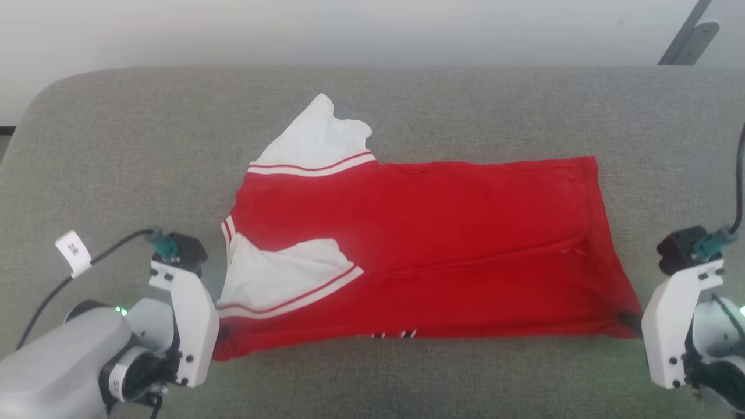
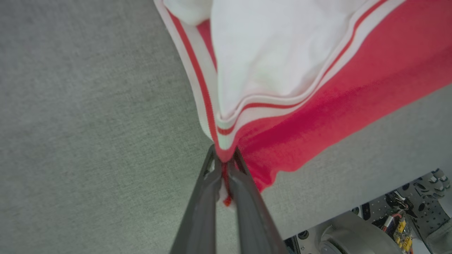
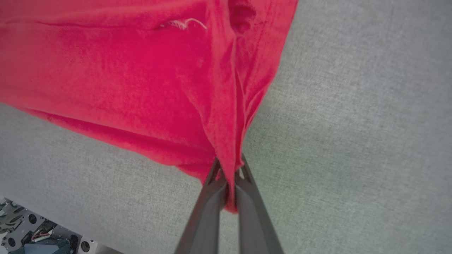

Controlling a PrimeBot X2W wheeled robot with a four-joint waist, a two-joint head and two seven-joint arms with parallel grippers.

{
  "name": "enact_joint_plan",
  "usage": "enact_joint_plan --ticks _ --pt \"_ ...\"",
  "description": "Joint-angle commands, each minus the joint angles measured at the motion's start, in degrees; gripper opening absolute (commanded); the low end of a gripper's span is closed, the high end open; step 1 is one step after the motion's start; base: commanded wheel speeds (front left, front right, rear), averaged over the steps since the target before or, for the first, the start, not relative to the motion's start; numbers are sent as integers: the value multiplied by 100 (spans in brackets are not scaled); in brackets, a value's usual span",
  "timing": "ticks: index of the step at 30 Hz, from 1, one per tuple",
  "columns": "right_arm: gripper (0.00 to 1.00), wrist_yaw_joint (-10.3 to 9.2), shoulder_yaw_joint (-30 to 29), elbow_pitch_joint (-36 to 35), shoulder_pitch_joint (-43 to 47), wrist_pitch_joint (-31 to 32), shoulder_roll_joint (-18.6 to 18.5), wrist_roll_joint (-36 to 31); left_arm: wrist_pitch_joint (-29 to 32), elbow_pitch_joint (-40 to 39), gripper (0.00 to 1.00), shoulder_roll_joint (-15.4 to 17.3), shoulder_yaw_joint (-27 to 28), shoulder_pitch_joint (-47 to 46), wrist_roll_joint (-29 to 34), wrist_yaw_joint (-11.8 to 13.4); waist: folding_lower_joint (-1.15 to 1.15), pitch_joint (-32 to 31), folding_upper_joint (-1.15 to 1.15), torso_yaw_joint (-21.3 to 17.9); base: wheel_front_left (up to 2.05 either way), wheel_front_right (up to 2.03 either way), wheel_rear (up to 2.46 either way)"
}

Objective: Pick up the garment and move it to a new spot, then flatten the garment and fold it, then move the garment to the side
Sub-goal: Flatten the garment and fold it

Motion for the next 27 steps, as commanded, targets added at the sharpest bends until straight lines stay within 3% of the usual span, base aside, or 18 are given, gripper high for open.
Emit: enact_joint_plan --ticks 1,2,4,5,6,7,8,9,19,27 --pt "0 -12 -20 -47 100 -11 37 30 9 -80 0 82 -25 118 -24 90 0 17 0 0 0 0 0" --pt "0 -12 -43 -31 130 -40 59 34 -13 -130 0 89 -23 157 -42 115 0 25 0 -4 0 0 0" --pt "0 -13 -17 16 185 -75 76 -32 -20 -167 16 94 -29 237 -81 150 0 41 0 -11 0 0 0" --pt "20 -12 5 40 188 -134 94 -55 -31 -174 29 91 -32 257 -91 169 0 48 0 -17 0 0 0" --pt "44 -12 4 77 180 -170 122 -66 -50 -178 59 72 -24 277 -113 172 0 49 0 -22 0 0 0" --pt "50 -12 25 109 170 -199 140 -86 -75 -180 96 63 -13 289 -119 172 0 47 0 -30 0 0 0" --pt "74 -12 49 119 153 -238 153 -81 -73 -177 100 65 -13 295 -122 178 0 45 0 -39 0 0 0" --pt "100 -12 51 126 132 -289 171 -64 -44 -180 100 84 -15 286 -127 176 0 40 0 -50 0 0 0" --pt "100 -12 -137 -163 -21 -725 225 -164 156 -768 100 594 226 -244 53 405 0 59 0 -283 0 0 0" --pt "100 -9 -387 -523 -408 -1964 633 -682 188 -811 100 756 495 -930 332 309 0 277 0 -645 0 0 0"
